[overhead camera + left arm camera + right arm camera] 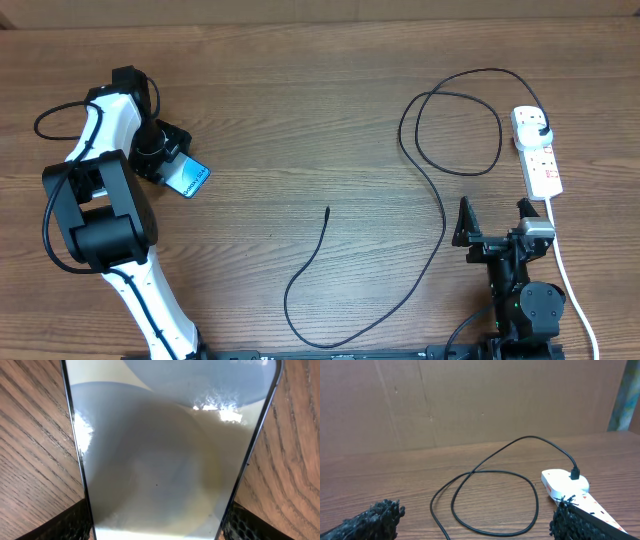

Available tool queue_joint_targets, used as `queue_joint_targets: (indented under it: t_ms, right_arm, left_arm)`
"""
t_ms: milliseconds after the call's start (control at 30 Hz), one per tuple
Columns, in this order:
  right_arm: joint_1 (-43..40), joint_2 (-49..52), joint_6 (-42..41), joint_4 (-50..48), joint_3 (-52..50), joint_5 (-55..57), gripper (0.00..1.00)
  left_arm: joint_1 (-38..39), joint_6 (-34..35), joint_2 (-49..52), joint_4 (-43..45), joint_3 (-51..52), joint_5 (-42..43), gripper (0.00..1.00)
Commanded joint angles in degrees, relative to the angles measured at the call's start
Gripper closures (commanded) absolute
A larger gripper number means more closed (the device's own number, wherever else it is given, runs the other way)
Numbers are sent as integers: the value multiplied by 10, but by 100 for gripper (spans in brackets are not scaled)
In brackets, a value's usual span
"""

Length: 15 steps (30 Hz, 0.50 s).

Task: Plug charger to phone and switch on socket

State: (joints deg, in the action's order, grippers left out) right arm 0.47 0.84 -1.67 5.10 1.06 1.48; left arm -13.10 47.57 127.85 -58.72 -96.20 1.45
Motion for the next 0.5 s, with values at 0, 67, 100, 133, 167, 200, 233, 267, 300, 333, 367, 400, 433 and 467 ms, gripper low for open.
queue_joint_targets:
  t_ms: [0, 67, 100, 133, 167, 200, 233, 267, 300, 333, 367, 400, 433, 467]
  right_arm:
    - [3, -7, 2, -3, -6, -2, 0]
    - [3, -7, 2, -3, -6, -2, 0]
    - [3, -7, 2, -3, -6, -2, 0]
    - [3, -7, 2, -3, -6, -2, 0]
    - [3, -7, 2, -3, -6, -2, 0]
    - [3, -7, 2, -3, -6, -2, 0]
    - [3, -7, 2, -3, -6, -2, 0]
    - [3, -7, 2, -3, -6, -2, 0]
    - [3, -7, 2, -3, -6, -2, 0]
    - [3, -7, 2, -3, -6, -2, 0]
    - [3, -7, 2, -3, -6, -2, 0]
    - [3, -7, 2, -3, -6, -2, 0]
    - [3, -7, 2, -3, -6, -2, 0]
    - [3, -7, 2, -3, -6, -2, 0]
  left_arm:
    - [5, -13, 40, 7, 12, 26, 96]
    - [5, -13, 40, 2, 12, 26, 96]
    - [5, -13, 40, 0, 12, 26, 96]
    - [5, -13, 40, 0, 12, 26, 96]
    - [5, -13, 39, -4, 12, 26, 96]
    - [5, -13, 38, -5, 12, 26, 96]
    - [5, -13, 36, -8, 12, 26, 96]
    - [5, -13, 33, -10, 12, 26, 96]
    - [5, -13, 31, -11, 12, 26, 96]
    - [5, -13, 27, -12, 12, 26, 96]
    - [5, -13, 22, -13, 12, 26, 96]
    - [5, -13, 17, -13, 12, 26, 96]
    - [5, -13, 12, -13, 12, 26, 96]
    - [5, -13, 4, -13, 12, 26, 96]
